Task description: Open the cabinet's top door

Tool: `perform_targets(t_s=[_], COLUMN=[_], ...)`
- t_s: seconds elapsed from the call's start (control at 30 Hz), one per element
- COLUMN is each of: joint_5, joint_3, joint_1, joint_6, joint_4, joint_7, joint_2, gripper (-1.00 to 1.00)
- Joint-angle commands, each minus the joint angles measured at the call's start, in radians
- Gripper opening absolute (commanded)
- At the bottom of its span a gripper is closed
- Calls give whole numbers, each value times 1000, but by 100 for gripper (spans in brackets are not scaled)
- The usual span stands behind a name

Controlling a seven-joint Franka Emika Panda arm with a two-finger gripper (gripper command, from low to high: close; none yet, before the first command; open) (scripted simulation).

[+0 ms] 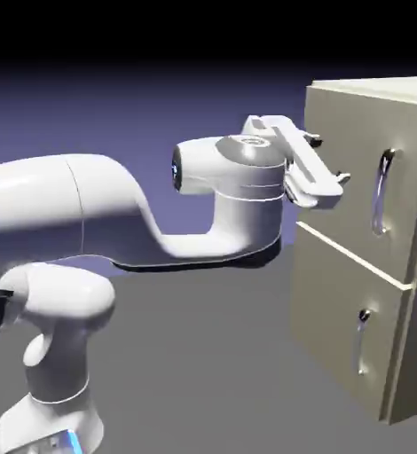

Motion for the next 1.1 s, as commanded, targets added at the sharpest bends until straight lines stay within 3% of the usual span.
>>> perform_targets(t_s=[0.0,0.23,0.47,0.5,0.8,1.07], joint_5=[-44,-348,-366,-366,-366,-375], joint_3=[-19,-149,-229,-229,-35,213], joint_1=[16,125,295,295,5,-284], joint_6=[-1,-9,-32,-32,-197,-242], joint_4=[8,67,199,199,-22,-121], joint_7=[-19,-148,-139,-139,99,356], joint_2=[-8,-66,-28,-28,139,306], gripper=[100,100,100,-100,-100,-100])
